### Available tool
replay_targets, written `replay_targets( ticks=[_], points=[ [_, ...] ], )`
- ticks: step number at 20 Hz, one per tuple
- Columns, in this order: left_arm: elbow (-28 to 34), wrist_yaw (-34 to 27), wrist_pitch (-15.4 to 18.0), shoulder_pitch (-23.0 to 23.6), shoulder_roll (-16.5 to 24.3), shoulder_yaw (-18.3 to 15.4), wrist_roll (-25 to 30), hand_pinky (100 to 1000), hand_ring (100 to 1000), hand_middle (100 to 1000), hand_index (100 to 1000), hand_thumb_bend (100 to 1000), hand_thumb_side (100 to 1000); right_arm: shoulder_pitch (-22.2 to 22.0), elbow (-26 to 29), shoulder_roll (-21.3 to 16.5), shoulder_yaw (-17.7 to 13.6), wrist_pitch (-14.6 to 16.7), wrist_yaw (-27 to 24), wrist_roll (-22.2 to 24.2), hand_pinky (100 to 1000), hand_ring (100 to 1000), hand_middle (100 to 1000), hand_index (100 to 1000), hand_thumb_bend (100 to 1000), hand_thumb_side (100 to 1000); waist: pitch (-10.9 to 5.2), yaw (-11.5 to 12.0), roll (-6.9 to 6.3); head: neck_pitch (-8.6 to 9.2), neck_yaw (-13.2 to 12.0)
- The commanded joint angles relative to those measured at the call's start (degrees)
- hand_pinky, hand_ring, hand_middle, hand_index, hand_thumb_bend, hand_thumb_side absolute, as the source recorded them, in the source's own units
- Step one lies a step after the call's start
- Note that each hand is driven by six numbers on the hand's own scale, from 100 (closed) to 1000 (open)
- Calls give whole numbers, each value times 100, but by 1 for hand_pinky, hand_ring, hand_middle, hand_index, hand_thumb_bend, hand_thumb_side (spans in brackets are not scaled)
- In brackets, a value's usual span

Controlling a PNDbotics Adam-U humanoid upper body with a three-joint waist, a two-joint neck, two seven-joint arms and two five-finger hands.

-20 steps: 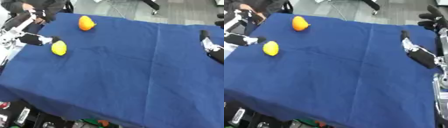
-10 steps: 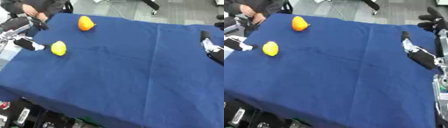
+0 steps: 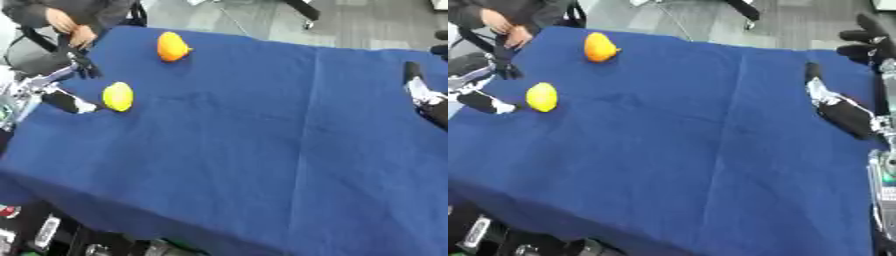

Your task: Pick up the objects with one hand, pass them to the other hand, and then place them into the box on the other side of the table.

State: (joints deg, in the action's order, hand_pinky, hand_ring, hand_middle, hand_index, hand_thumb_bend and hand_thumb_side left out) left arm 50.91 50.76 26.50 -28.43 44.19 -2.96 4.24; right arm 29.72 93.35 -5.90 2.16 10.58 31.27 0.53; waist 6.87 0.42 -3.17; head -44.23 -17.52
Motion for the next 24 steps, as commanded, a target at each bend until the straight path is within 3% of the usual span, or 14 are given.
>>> replay_targets(
  ticks=[1,7,11,17,20,24],
  points=[
    [-225,298,-123,-162,42,-51,-238,748,623,616,758,417,315,103,35,-58,-5,6,-55,8,806,764,787,971,270,390,-62,-6,38,11,-33],
    [-551,642,-129,-289,-66,-36,-116,748,627,617,760,389,289,101,22,-60,-11,2,-78,8,806,764,787,973,270,390,-49,-24,55,11,-40],
    [-594,705,-168,-311,-133,-69,-156,719,561,544,686,336,228,95,17,-62,-12,3,-87,11,806,763,787,977,270,390,-41,-29,57,11,-41],
    [-593,708,-376,-309,-219,-122,-1019,652,445,409,511,190,147,85,6,-69,-25,-1,-103,4,805,763,786,979,267,391,-36,-41,65,11,-35],
    [-611,690,-422,-292,-256,-107,-1438,641,423,381,483,173,145,83,3,-69,-29,-3,-105,1,805,763,787,979,266,391,-35,-43,68,11,-37],
    [-493,536,-359,-257,-261,-122,-1553,647,413,365,465,154,156,83,-2,-73,-35,-3,-106,-2,805,763,787,980,265,392,-34,-40,76,11,-30]
  ],
)
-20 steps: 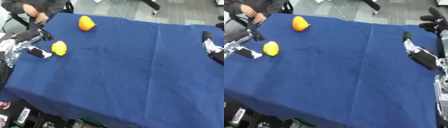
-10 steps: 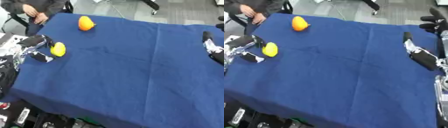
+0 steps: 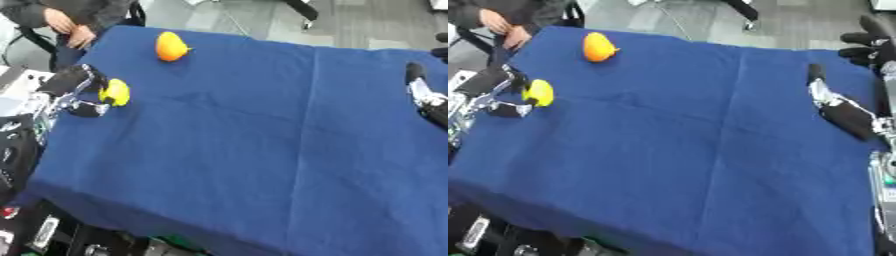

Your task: Pick up the objects with one hand, pass them to the other hand, and then place them into the box on the other side of the table.

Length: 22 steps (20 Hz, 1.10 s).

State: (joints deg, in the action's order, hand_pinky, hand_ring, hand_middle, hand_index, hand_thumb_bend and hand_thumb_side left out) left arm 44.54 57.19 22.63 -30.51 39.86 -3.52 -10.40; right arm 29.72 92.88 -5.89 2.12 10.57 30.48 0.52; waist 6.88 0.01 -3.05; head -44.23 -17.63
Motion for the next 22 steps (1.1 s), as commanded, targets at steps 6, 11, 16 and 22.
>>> replay_targets(
  ticks=[6,11,16,22],
  points=[
    [1180,-1103,124,103,157,-272,79,673,402,350,437,100,179,97,37,-75,-50,-5,-30,-8,805,764,786,980,266,391,-36,22,78,11,-3],
    [2643,-2797,70,334,-81,-390,511,691,396,345,422,100,210,119,16,-61,-60,-3,-32,-6,805,764,786,979,267,389,-42,35,100,11,48],
    [3981,-4422,-365,456,-719,-402,1165,714,393,343,416,100,274,281,20,-40,-25,48,102,22,813,769,789,978,289,394,-42,14,150,11,166],
    [4999,-5541,-1298,592,-1861,-426,1902,732,390,342,414,100,334,893,-121,-100,212,258,556,188,839,784,800,970,288,404,-57,-32,255,11,325]
  ],
)
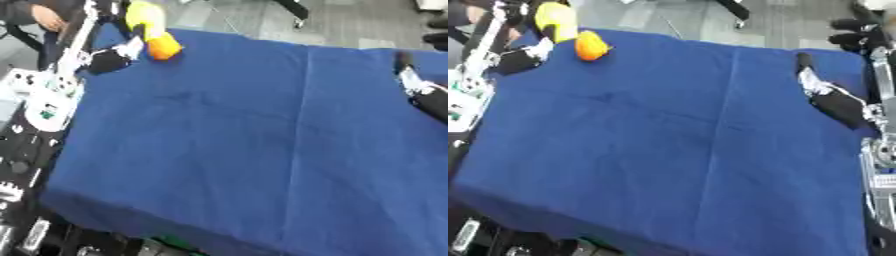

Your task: Pick up the objects with one hand, pass them to the other hand, and then place them into the box on the other side of the table.

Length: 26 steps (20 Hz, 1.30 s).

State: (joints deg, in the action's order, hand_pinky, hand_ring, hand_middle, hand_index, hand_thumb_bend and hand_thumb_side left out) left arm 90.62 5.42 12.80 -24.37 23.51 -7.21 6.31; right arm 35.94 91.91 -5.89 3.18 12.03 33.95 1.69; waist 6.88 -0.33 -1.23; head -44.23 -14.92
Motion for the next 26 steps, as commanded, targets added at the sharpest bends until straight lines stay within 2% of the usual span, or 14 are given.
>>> replay_targets(
  ticks=[1,6,9,17,22,26],
  points=[
    [464,-478,-450,2,-352,-35,330,733,390,342,415,100,338,427,-89,-133,175,180,326,120,843,787,801,968,286,403,-62,-1,87,11,71],
    [607,-1004,-952,98,-821,150,875,744,392,344,418,100,376,1226,-536,-290,586,657,855,415,879,812,817,961,275,404,-91,7,144,11,164],
    [640,-1324,-1094,93,-958,247,1156,746,392,345,419,100,382,1605,-753,-286,793,949,1107,507,902,831,825,958,274,404,-103,5,160,11,168],
    [548,-2139,-1020,-46,-1153,519,1932,753,394,345,423,100,394,2119,-949,-53,1137,1449,1680,581,984,879,845,951,287,402,-124,-12,178,11,197],
    [377,-2439,-913,-213,-1211,621,2222,752,395,344,423,100,396,2238,-1001,41,1231,1579,1759,650,1000,889,845,934,309,404,-129,-29,200,11,193],
    [280,-2692,-838,-344,-1260,614,2245,750,396,345,426,100,396,2264,-996,75,1271,1619,1718,744,1000,891,845,926,319,405,-128,-45,214,11,196]
  ],
)
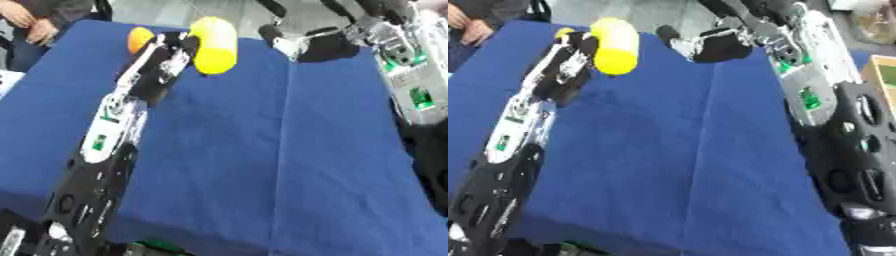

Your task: Pick up the objects with one hand, pass them to the other hand, and then place them into the box on the other side of the table.

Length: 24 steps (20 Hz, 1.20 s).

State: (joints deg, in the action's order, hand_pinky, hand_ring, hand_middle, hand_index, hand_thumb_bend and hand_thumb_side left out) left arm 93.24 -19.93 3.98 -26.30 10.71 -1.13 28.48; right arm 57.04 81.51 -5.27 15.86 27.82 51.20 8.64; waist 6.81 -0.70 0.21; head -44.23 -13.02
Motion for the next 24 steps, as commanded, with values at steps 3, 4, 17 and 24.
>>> replay_targets(
  ticks=[3,4,17,24],
  points=[
    [-49,-175,70,-226,11,-19,-32,751,397,346,426,100,397,147,77,31,38,71,-110,150,1000,890,844,923,321,407,-122,-18,69,11,-17],
    [-73,-166,79,-245,8,-30,-55,751,397,346,426,100,397,142,91,33,51,80,-157,189,1000,890,844,922,322,407,-122,-22,69,11,-21],
    [-216,-120,100,-395,-61,-30,-95,755,402,350,430,100,399,90,2,249,291,218,-761,765,1000,879,837,900,308,380,-111,-46,49,11,-47],
    [-136,-160,113,-386,-80,47,73,758,404,351,430,100,395,71,-99,347,275,217,-691,742,1000,875,832,864,294,370,-100,-25,41,11,-63]
  ],
)
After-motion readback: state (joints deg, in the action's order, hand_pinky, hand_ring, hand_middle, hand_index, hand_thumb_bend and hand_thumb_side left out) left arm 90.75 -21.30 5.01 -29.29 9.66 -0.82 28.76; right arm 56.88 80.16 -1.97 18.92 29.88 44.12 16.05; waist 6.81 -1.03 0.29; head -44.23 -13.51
